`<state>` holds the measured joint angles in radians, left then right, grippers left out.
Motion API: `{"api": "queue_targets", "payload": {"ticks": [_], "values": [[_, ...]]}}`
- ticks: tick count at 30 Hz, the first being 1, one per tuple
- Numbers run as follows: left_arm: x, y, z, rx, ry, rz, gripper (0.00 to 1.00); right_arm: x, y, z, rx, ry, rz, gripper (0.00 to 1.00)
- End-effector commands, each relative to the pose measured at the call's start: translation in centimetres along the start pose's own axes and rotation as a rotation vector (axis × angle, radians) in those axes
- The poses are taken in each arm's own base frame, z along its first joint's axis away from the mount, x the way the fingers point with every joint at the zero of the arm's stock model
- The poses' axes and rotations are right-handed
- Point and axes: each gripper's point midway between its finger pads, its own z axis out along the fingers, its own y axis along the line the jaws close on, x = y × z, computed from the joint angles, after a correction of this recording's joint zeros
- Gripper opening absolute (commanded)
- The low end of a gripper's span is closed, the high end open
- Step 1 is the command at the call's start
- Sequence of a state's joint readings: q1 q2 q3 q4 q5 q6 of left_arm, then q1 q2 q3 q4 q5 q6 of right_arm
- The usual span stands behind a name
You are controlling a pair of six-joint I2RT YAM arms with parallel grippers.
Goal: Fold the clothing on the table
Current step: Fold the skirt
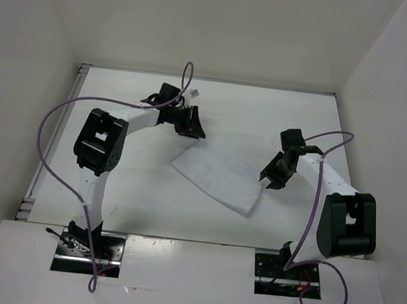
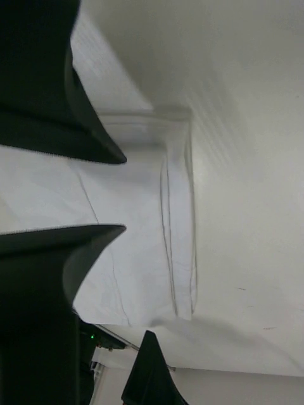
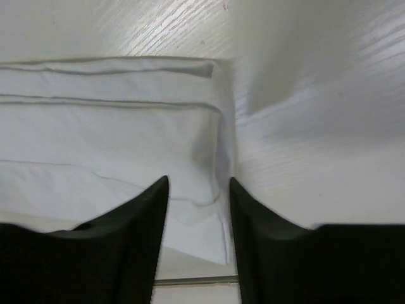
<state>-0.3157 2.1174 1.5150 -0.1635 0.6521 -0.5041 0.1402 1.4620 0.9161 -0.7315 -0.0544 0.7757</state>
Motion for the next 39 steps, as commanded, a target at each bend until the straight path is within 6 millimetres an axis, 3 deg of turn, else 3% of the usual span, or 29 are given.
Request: {"api": "queue_targets", "payload": {"ticks": [1,3,4,5,6,9,10,11,15,16,18,22,27,30,33,39], "values": [[-3.9,-0.9,-0.4,0.058,-0.114,0.074,0.55,-3.9,1.8,-1.6,-0.046,-0.142,0.011,0.53],[-5.8,-2.2,-2.6,0.032,-0.174,0.095,0.61,-3.6,1.7,-2.4,-0.050,-0.145,0.022,0.56],[-6.7,-2.2,-3.8,0.006,-0.207,0.126,0.73,-3.5,1.7,-2.9,-0.057,-0.150,0.037,0.58],[-6.8,-1.9,-4.4,-0.042,-0.219,0.129,0.74,-3.3,2.2,-3.9,-0.082,-0.166,0.039,0.59],[-6.9,-2.9,-5.7,-0.049,-0.234,0.150,0.74,-2.5,2.0,-4.0,-0.078,-0.154,0.049,0.59],[-4.5,-4.9,-6.9,-0.001,-0.164,0.181,0.71,0.1,1.3,-3.4,-0.092,-0.068,0.069,0.61],[-2.6,-5.3,-6.9,0.005,-0.108,0.189,0.67,1.3,0.7,-3.0,-0.088,-0.034,0.085,0.61],[-0.6,-6.1,-6.1,0.025,-0.049,0.197,0.50,2.0,0.6,-2.9,-0.093,-0.019,0.087,0.61],[5.8,-7.5,-4.6,0.097,0.133,0.201,0.08,4.1,-0.5,-2.0,-0.090,0.049,0.100,0.61],[6.9,-7.7,-4.4,0.112,0.161,0.207,0.00,4.5,-0.6,-1.9,-0.091,0.065,0.112,0.61],[9.0,-7.5,-3.5,0.124,0.214,0.191,0.00,5.2,-0.4,-1.7,-0.102,0.089,0.113,0.61],[10.7,-6.0,-1.6,0.131,0.283,0.154,0.00,6.6,-1.4,-0.7,-0.059,0.129,0.123,0.61],[11.0,-4.3,-0.3,0.095,0.297,0.138,0.00,7.7,-2.1,0.5,-0.019,0.174,0.119,0.61],[11.7,-2.1,0.5,0.015,0.299,0.116,0.00,8.7,-2.3,0.8,-0.008,0.199,0.119,0.61],[12.2,-0.6,0.4,-0.037,0.297,0.069,0.00,8.8,-2.4,1.0,0.001,0.205,0.121,0.61],[12.0,2.7,-2.0,-0.109,0.233,-0.077,0.00,7.0,-1.0,0.6,-0.025,0.150,0.114,0.61]]}}
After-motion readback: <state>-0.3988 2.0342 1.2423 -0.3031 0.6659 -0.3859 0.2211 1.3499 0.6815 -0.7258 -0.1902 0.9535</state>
